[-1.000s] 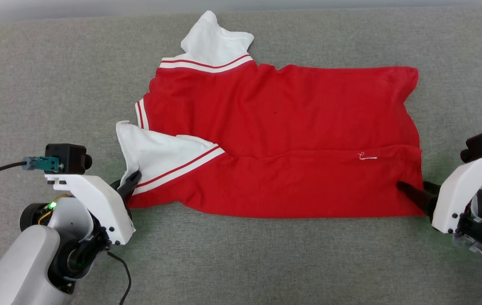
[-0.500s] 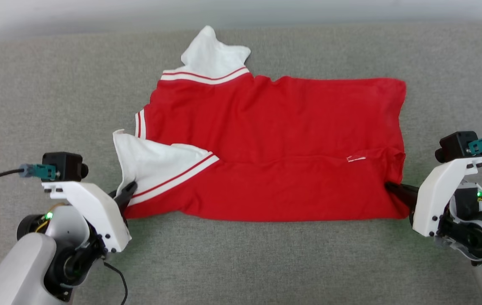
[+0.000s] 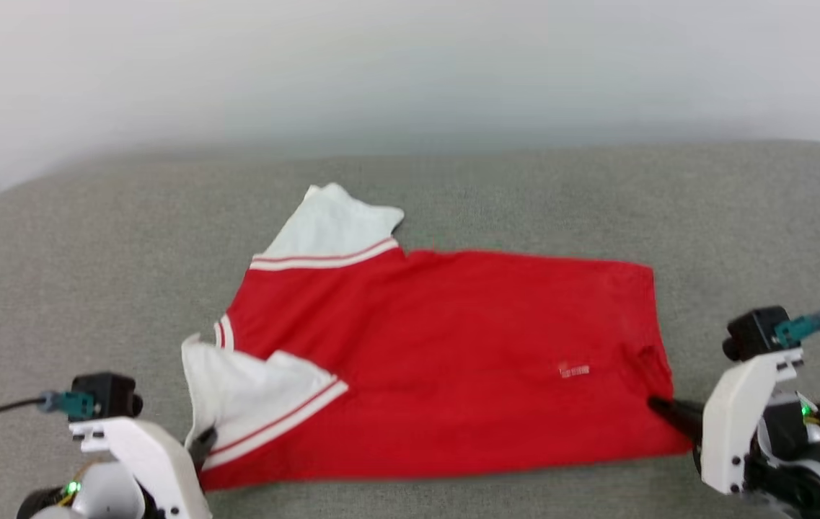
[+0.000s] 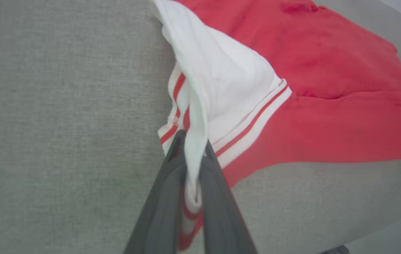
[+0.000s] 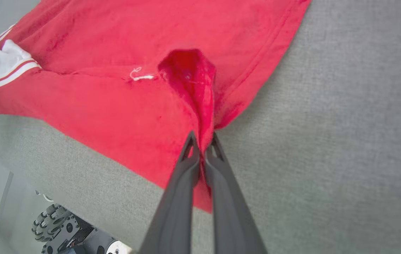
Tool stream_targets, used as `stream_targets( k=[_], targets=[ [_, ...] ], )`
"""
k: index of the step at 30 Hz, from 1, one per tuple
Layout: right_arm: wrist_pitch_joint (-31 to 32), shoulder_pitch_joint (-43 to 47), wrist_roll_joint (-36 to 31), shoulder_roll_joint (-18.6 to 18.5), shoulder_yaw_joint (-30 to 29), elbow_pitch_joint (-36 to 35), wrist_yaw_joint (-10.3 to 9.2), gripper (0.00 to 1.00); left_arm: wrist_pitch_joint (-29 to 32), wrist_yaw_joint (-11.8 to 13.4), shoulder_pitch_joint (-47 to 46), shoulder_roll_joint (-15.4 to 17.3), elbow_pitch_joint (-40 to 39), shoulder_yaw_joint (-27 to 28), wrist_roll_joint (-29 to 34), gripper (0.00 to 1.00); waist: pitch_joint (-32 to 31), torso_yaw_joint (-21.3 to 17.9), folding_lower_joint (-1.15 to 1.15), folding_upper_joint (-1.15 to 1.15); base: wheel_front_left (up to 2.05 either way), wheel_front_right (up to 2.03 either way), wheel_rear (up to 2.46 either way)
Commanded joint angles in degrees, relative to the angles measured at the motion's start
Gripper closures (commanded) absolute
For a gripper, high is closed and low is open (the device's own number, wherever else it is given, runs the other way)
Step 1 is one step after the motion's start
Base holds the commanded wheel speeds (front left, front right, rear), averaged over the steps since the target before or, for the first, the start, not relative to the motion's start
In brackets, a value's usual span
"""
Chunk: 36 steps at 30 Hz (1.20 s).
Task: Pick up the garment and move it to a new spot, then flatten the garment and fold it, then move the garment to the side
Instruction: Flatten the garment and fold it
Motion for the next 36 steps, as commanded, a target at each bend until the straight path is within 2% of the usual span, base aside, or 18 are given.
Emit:
stream_targets(
  k=[1,4,7,8,9,10,11,14,17,24,30,31,36],
  targets=[
    [0.46,1.75,0.47,-0.28,-0.58,-0.48,0.0,1.0,0.16,0.43,1.86,0.26,-0.7,0.1,-0.44,1.0,-1.56,0.09,0.0,0.0,0.0,0.0,0.0],
    [1.29,5.29,0.41,-0.06,-2.4,-0.74,-0.01,1.0,0.55,1.24,4.8,0.95,-1.38,0.41,-1.26,1.0,-2.51,0.24,0.0,0.0,0.0,0.0,0.0],
    [1.5,8.35,-0.35,0.71,-4.23,-0.41,-0.01,1.0,0.62,0.95,5.96,0.59,-1.56,-0.22,-1.61,1.0,-2.66,0.47,0.0,0.0,0.0,0.0,0.0],
    [1.33,9.26,-0.61,1.21,-4.53,-0.29,0.0,0.73,0.31,0.87,5.86,0.17,-1.18,-0.43,-1.47,1.0,-2.53,0.51,0.0,0.0,0.0,0.0,0.0],
    [0.68,10.11,-0.43,2.01,-4.97,-0.09,0.0,0.22,0.21,0.67,5.73,-0.45,-0.46,-0.77,-1.58,0.8,-2.37,0.51,0.0,0.0,0.0,0.0,0.0],
    [-0.02,10.75,-0.71,2.39,-5.31,0.19,0.0,0.0,-0.09,0.25,5.38,-1.17,0.24,-0.97,-1.97,0.3,-2.19,0.5,0.0,0.0,0.0,0.0,0.0],
    [-0.7,11.26,-1.31,2.53,-5.29,0.26,0.0,0.0,-0.54,-0.05,4.82,-1.68,1.03,-0.99,-1.95,0.0,-1.97,0.41,0.0,0.0,0.0,0.0,0.0],
    [-5.24,11.98,-3.65,3.06,-4.83,-0.49,0.0,0.0,-2.15,-0.8,3.37,-2.89,3.55,-1.04,-1.48,0.0,-1.59,-0.28,0.0,0.0,0.0,0.0,0.0],
    [-12.81,11.28,-7.96,3.42,-5.68,-1.86,0.0,0.0,-4.57,-1.09,1.78,-2.94,4.7,-0.23,-0.2,0.0,-1.33,-1.47,0.0,0.0,0.0,0.0,0.0],
    [-27.51,7.68,-15.33,6.61,-8.87,-5.94,0.0,0.0,-10.19,1.07,-4.55,-2.91,3.54,2.13,4.03,0.0,1.47,-4.67,0.0,0.0,0.0,0.0,0.0],
    [-35.79,3.78,-19.73,9.68,-11.38,-10.11,-0.01,0.0,-13.91,2.37,-14.87,-3.06,3.99,3.54,8.31,0.0,8.82,-7.24,0.0,0.0,0.0,0.0,0.0],
    [-37.78,2.35,-20.83,10.82,-11.62,-11.7,-0.01,0.0,-14.14,1.9,-18.79,-2.71,4.73,3.86,9.13,0.0,11.9,-8.25,0.0,0.0,0.0,0.0,0.0],
    [-40.8,-0.77,-22.74,12.48,-10.97,-14.06,-0.01,0.0,-11.54,-0.28,-27.86,-1.01,8.01,4.33,9.25,0.0,18.46,-11.19,0.0,0.0,0.0,0.0,0.0]
  ],
)
